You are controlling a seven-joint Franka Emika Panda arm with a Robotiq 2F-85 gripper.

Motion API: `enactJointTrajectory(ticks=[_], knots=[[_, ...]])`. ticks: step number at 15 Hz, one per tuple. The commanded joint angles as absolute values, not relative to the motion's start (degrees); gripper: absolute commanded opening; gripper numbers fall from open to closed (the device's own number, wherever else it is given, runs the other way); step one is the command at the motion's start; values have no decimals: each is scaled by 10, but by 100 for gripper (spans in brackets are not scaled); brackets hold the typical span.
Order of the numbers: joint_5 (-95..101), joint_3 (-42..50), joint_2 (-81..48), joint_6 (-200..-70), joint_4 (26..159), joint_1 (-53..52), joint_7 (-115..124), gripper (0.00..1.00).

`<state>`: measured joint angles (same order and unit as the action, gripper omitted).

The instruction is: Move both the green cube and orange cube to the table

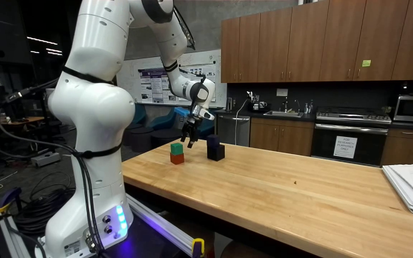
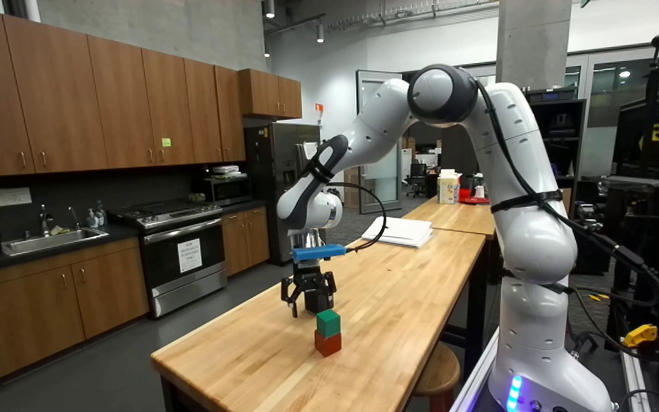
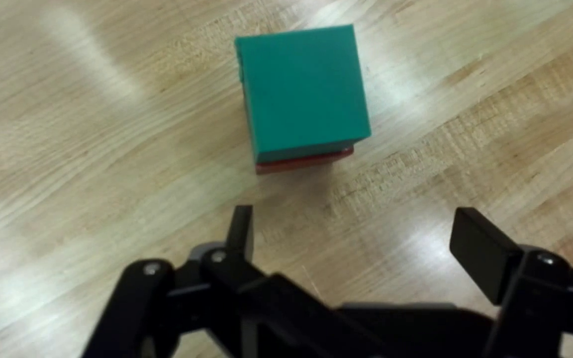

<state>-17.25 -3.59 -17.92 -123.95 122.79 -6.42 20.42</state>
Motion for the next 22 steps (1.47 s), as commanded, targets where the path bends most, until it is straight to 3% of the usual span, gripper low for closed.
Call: enactJointTrajectory(ticks=[1, 22], knots=[[-131, -32, -134, -1240, 1235, -76, 230, 100], [92, -54, -7, -1129, 1208, -76, 160, 100]])
